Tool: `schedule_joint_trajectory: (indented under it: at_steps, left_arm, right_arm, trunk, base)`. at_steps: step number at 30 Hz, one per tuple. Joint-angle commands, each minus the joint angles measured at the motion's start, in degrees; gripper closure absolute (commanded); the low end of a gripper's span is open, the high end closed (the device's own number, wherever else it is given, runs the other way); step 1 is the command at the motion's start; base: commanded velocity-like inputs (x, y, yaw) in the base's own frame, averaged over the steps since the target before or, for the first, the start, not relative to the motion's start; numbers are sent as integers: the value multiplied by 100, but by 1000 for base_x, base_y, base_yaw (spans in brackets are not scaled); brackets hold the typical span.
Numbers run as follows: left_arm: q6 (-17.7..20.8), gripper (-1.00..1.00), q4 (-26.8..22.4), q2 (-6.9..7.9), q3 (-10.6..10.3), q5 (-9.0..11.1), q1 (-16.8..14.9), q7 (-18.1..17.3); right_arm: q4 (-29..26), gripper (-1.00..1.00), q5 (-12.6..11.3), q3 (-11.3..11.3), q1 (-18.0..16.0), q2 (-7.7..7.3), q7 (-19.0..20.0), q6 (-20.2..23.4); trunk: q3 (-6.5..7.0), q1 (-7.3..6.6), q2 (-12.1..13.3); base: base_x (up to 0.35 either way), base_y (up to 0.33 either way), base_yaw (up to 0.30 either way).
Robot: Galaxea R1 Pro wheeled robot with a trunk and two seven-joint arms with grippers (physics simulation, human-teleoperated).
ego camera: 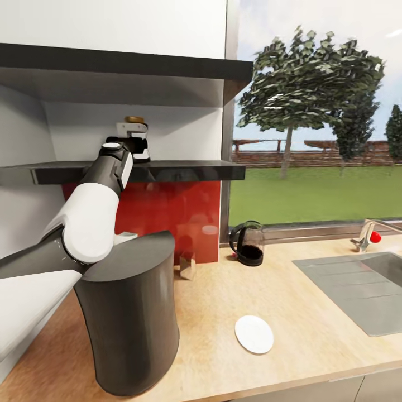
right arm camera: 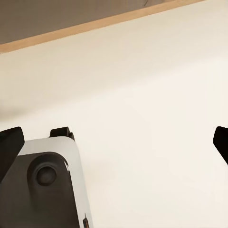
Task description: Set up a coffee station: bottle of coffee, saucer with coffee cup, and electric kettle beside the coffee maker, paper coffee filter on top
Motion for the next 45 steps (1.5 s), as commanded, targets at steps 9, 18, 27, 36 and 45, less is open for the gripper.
schedule_joint_trajectory:
  at_steps: [9,18,27,36,45]
  left_arm:
    - [15,-100,-25,5,25,-34,-3,-5]
    - [15,-100,-26,11,25,-27,-3,-18]
    - [15,-100,-23,19,25,-29,94,-11]
    - [19,-100,-30,14,27,-25,159,-17]
    - [291,100,-23,13,31,-20,155,-80]
  right_arm:
    - [8,-100,60,-47,-3,0,-14,-21]
    - [8,-100,60,-47,-3,0,-14,-21]
    - [5,-100,60,-49,-3,0,-14,-21]
    - [1,-100,60,-52,-3,0,-14,-21]
    - [4,-100,60,-54,-3,0,-14,-21]
  trunk:
    - [-3,4,-4]
    - [-3,4,-4]
    - [-3,4,-4]
    - [-3,4,-4]
    - [-3,4,-4]
  base:
    - [35,0,0]
    - [29,0,0]
    - [96,0,0]
    - [4,0,0]
    - [0,0,0]
